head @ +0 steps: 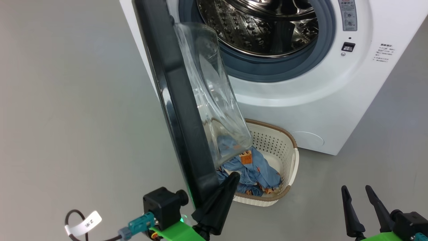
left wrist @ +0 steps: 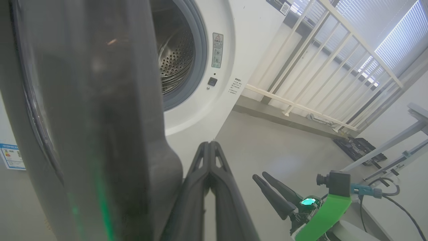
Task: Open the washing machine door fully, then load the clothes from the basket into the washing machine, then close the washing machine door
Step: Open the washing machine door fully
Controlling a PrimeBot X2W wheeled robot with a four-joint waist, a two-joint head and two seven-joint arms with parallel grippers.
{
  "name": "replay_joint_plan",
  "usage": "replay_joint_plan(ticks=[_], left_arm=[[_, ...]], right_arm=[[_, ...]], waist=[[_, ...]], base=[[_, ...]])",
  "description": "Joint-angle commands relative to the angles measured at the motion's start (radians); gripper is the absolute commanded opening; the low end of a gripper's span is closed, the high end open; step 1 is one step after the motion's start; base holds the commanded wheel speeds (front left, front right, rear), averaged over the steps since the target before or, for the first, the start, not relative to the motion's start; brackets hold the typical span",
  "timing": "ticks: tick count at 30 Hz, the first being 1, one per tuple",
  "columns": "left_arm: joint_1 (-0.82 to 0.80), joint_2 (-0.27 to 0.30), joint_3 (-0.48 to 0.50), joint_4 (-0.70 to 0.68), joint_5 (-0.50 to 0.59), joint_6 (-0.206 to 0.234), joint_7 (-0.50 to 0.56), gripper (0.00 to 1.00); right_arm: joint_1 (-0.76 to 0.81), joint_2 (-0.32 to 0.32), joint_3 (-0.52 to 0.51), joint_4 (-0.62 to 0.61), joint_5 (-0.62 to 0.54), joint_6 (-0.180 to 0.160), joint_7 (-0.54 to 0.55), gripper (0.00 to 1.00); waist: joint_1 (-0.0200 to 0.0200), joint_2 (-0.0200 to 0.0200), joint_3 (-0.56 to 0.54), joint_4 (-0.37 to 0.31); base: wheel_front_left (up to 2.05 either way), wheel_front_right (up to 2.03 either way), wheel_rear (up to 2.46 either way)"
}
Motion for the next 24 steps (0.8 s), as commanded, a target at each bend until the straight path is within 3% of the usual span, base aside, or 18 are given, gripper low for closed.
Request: replay_joint_plan(ticks=[1,24], left_arm=[[-0.038,0.025,0.067,-0.011,0.011,0.020,-0.009,0.00],[0.005,0.104,0.122,-0.053,0.028,0.066,0.013,0.00]], right_arm=[[-0.026,-0.013,0.020,-0.022,-0.008,0.002,-0.012,1.00],[-0.021,-0.010,0.026,-0.013,-0.005,0.002,-0.012,1.00]], waist=[[0.0000,0.0000,0.000,0.009],[0.0000,0.0000,0.000,0.133]], base=[[0.00,0.00,0.00],[0.00,0.00,0.00]])
